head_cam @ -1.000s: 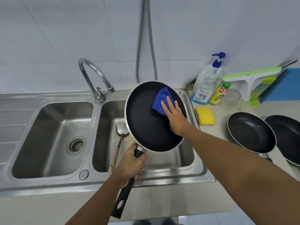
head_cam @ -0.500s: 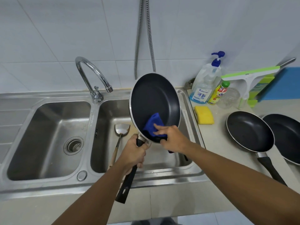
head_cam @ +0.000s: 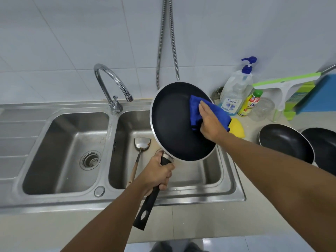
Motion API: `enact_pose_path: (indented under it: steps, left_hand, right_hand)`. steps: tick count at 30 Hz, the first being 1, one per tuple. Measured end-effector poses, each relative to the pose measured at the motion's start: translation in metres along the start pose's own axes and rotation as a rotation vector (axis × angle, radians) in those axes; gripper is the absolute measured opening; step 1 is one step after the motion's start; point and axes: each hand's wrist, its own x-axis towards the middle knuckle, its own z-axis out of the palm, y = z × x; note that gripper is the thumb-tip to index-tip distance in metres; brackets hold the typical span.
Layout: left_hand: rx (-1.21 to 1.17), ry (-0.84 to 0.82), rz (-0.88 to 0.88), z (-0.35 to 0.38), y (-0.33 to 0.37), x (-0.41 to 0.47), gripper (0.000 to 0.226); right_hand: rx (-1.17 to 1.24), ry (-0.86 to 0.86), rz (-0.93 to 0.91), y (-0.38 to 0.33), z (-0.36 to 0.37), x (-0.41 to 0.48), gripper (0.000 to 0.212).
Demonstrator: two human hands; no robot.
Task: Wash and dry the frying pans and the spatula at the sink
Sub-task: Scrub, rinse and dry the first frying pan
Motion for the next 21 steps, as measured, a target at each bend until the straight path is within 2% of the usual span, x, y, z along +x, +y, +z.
enact_pose_path:
  steps: [4, 6, 8, 12, 14, 18, 21]
  left_hand:
    - [0.031, -0.032, 0.02, 0.009, -0.002, -0.003, 0.027]
    - [0.05, -0.029, 0.022, 0.012, -0.002, -0.004, 0.028]
    - [0.062, -0.02, 0.021, 0.011, -0.002, -0.004, 0.03]
    - [0.073, 0.024, 0.014, -0.002, -0.004, 0.0, 0.035]
    - [0.087, 0.032, 0.021, -0.006, -0.005, -0.001, 0.037]
    - [0.159, 0.023, 0.013, -0.014, -0.006, -0.003, 0.044]
    - [0.179, 0.026, 0.007, -0.018, -0.004, 0.002, 0.045]
  right_hand:
    - [0.414, 0.154, 0.113, -0.075, -0.013, 0.019, 0.061]
    - [0.613, 0.147, 0.172, -0.115, -0.014, 0.016, 0.056]
    - [0.72, 0.096, 0.119, -0.138, -0.01, 0.002, 0.053]
    - [0.67, -0.109, -0.159, -0.135, 0.018, -0.045, 0.049]
    - [0.582, -0.173, -0.219, -0.13, 0.032, -0.052, 0.053]
    - [0.359, -0.079, -0.087, -0.127, 0.035, -0.012, 0.06]
    - [0.454, -0.043, -0.02, -0.126, 0.027, 0.004, 0.067]
